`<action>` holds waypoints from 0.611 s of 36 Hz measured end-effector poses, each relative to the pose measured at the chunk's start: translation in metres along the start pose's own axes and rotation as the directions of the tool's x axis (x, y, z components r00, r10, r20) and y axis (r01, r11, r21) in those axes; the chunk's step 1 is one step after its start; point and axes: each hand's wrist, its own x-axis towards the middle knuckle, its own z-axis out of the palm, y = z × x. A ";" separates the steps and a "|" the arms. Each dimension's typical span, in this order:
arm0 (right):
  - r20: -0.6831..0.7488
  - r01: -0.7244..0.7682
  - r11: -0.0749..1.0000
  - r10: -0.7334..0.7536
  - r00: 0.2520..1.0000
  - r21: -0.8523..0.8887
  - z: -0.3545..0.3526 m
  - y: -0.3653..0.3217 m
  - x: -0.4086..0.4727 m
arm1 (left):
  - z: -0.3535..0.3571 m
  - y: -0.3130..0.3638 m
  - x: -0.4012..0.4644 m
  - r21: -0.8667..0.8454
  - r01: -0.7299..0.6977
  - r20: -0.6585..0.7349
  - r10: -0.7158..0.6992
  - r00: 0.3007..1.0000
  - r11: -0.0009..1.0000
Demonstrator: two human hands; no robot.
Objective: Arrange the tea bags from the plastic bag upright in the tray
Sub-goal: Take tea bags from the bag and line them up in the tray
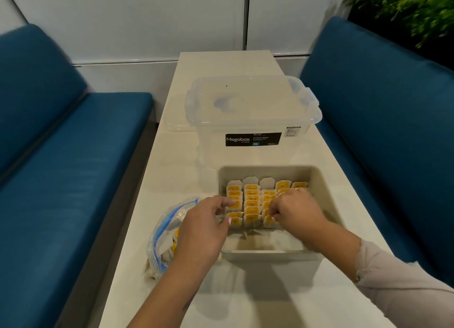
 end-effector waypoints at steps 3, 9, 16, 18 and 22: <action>-0.003 -0.004 1.000 0.004 1.000 0.004 0.001 0.000 -0.001 | -0.001 0.001 -0.001 -0.007 0.008 0.004 -0.008 1.000 1.000; 0.000 -0.017 0.999 0.017 1.000 0.029 0.001 0.000 -0.001 | -0.001 0.000 -0.001 -0.012 0.007 0.004 -0.007 1.000 1.000; -0.015 -0.030 0.998 0.031 0.999 0.048 0.002 0.001 -0.002 | -0.002 -0.001 -0.001 -0.014 0.007 -0.017 -0.007 1.000 1.000; -0.022 -0.034 0.998 0.036 0.999 0.062 0.002 0.002 -0.002 | -0.004 -0.001 -0.001 -0.024 -0.001 -0.031 0.000 1.000 1.000; -0.034 -0.039 0.994 0.043 0.998 0.100 0.001 0.005 -0.003 | -0.009 -0.003 -0.001 -0.052 -0.004 -0.068 0.000 0.998 0.999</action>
